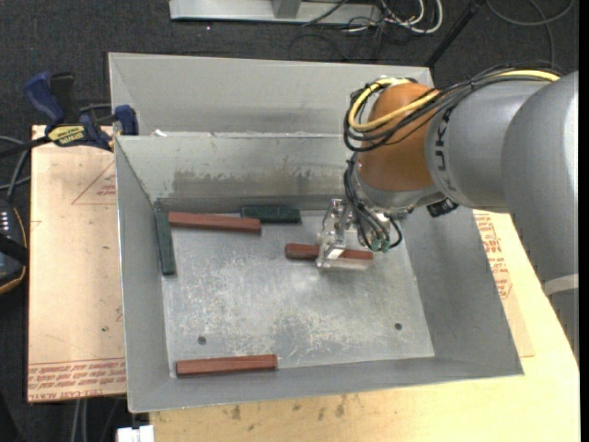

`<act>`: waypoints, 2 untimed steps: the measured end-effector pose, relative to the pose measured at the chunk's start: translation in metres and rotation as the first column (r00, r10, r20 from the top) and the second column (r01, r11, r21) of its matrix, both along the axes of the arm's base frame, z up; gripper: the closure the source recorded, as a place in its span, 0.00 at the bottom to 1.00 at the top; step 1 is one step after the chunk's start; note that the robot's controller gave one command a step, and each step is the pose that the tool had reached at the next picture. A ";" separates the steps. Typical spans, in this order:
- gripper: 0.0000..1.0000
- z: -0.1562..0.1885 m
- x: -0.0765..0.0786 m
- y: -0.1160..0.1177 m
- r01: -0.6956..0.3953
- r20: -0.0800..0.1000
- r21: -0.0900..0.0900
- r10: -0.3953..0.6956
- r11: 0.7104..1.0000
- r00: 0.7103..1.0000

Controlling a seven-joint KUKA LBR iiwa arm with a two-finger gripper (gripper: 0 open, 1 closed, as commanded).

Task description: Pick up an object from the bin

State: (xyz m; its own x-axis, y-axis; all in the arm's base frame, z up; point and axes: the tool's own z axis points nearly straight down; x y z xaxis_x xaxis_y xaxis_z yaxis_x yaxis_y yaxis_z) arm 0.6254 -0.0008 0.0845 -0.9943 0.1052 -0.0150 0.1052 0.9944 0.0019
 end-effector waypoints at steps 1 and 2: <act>1.00 0.002 -0.001 0.000 -0.001 -0.006 0.000 0.001 1.000 1.000; 1.00 0.011 -0.003 0.000 -0.001 -0.014 0.000 0.001 1.000 1.000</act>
Offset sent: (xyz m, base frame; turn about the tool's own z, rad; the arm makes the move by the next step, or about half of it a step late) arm -0.0001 0.0000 0.0404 0.0000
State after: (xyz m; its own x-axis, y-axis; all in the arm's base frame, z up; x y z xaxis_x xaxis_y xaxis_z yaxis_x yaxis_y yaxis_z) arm 0.6227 -0.0007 0.0959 -0.9945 0.1044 -0.0009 0.1044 0.9945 0.0005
